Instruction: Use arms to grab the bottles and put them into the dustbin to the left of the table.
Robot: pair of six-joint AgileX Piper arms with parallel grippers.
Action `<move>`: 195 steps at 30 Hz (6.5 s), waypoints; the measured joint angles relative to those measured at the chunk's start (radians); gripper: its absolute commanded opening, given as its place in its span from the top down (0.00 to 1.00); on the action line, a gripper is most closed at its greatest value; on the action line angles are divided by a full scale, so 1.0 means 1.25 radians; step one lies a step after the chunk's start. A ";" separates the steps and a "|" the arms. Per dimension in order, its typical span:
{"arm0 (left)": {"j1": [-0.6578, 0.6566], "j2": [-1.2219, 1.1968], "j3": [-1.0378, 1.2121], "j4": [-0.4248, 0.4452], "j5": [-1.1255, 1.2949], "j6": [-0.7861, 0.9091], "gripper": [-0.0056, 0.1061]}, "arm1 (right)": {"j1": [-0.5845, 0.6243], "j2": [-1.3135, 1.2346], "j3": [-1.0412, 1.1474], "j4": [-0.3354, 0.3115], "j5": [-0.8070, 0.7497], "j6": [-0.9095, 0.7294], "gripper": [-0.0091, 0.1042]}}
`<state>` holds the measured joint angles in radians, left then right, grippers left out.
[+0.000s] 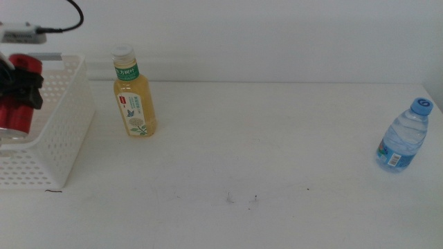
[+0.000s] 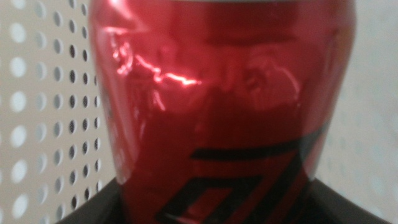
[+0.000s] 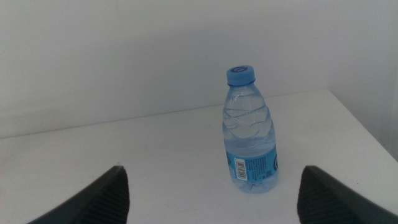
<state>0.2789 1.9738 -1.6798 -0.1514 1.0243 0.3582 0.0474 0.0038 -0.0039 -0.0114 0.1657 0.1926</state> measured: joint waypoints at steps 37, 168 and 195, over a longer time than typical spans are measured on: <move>-0.361 -0.554 1.136 0.155 -1.375 -0.312 0.15 | 0.000 0.000 0.000 0.000 0.000 0.000 0.12; -0.110 -0.956 0.659 -0.627 -0.055 0.465 0.11 | 0.000 0.000 0.000 0.000 0.000 0.000 0.12; -0.505 -1.008 0.620 -0.267 -0.280 0.089 0.11 | 0.000 0.000 0.000 0.000 0.000 0.000 0.12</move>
<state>-0.3520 0.7133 -0.9054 -0.4857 0.6748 0.4695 0.0474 0.0038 -0.0039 -0.0114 0.1657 0.1926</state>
